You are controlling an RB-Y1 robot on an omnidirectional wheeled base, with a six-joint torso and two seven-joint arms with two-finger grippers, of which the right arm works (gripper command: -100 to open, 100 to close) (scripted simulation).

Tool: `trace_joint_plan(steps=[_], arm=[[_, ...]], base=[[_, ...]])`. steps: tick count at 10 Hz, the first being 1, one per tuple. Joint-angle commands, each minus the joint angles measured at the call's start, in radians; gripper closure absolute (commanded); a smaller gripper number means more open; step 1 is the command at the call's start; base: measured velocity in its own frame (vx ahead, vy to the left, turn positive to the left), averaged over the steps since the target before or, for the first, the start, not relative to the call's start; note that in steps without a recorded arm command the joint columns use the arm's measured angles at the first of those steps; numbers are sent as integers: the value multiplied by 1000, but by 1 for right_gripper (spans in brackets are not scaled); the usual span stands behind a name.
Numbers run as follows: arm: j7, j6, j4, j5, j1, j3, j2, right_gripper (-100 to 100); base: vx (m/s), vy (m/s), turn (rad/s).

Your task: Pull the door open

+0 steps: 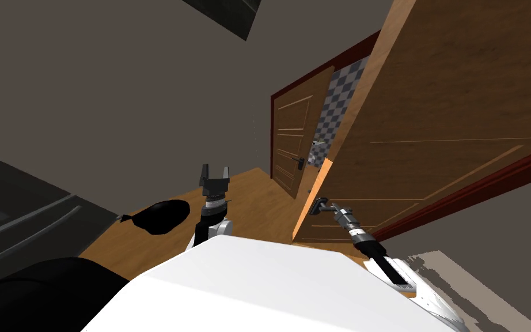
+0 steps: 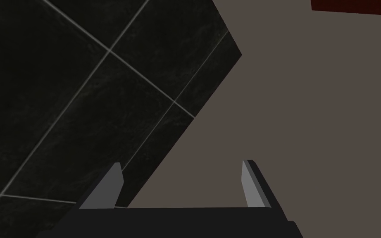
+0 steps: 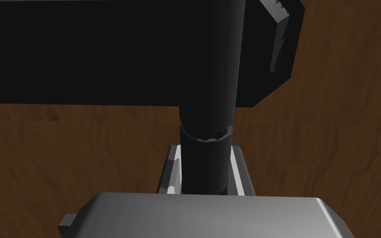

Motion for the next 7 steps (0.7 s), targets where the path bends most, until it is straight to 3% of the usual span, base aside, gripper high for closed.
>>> trace_joint_plan(steps=[1,7], arm=[[-11,-30,9,8,7,5,-4,100],[-52,-119,30,31,35,2,-33,100]], base=[[-158,-47,80],[-129,-64,84]])
